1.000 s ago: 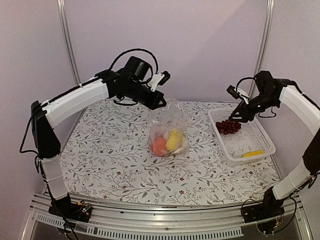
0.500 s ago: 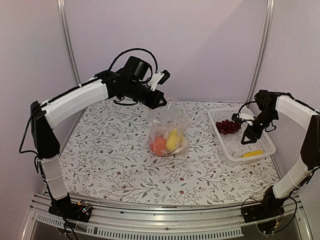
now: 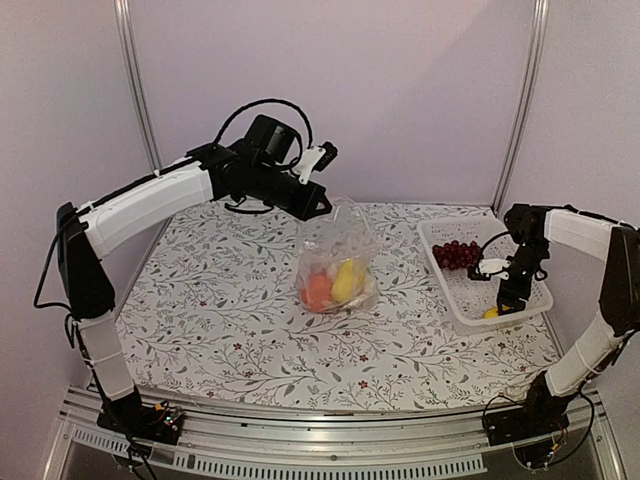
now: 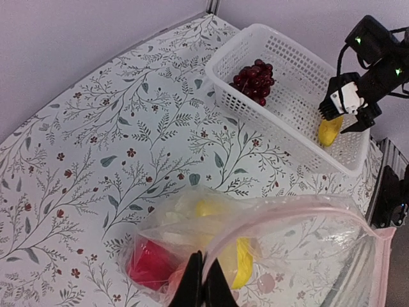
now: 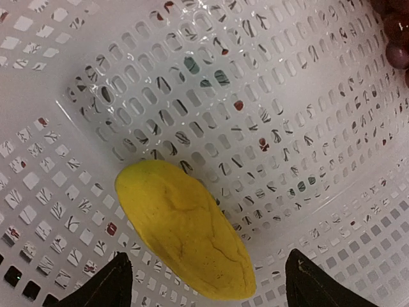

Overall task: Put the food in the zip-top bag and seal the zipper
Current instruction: Pick up the fake fruit from the bin.

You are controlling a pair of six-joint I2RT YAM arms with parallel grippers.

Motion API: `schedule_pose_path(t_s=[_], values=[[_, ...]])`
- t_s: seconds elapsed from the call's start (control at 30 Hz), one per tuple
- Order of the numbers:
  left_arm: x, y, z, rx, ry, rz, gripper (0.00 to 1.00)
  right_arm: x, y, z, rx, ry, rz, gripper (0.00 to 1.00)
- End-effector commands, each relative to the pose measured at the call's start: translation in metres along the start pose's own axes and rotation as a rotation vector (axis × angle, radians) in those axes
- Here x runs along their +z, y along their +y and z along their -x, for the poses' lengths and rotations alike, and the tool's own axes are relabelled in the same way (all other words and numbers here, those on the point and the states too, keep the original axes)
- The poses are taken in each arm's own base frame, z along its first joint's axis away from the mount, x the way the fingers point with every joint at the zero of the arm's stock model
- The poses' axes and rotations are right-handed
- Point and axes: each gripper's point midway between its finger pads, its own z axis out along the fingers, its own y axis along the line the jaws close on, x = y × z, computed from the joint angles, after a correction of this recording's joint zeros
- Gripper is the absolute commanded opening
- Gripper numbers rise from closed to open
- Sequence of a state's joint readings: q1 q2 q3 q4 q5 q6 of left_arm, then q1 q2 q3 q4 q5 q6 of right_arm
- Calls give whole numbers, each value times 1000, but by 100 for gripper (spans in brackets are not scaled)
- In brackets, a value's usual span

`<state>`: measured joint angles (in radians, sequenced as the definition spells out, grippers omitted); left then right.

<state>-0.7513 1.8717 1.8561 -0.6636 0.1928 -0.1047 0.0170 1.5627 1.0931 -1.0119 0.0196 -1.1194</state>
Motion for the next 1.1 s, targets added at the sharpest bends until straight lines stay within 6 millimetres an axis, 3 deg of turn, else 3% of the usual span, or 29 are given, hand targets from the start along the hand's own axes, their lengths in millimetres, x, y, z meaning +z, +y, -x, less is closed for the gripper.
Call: schedule_pose_path(t_s=[0.0, 0.3, 0.6, 0.9, 1.07], values=[[-12, 2, 5, -12, -30, 3, 1, 11, -11, -13, -57, 74, -38, 81], [-13, 2, 3, -15, -27, 4, 1, 26, -8, -21, -64, 136, 0, 81], [-10, 1, -2, -20, -17, -3, 1, 38, -23, -20, -32, 163, -25, 79], [-11, 2, -3, -18, -23, 2, 1, 28, -34, 4, 33, 75, 1, 50], [-14, 4, 0, -18, -31, 14, 1, 15, -37, 18, 53, 0, 11, 38]])
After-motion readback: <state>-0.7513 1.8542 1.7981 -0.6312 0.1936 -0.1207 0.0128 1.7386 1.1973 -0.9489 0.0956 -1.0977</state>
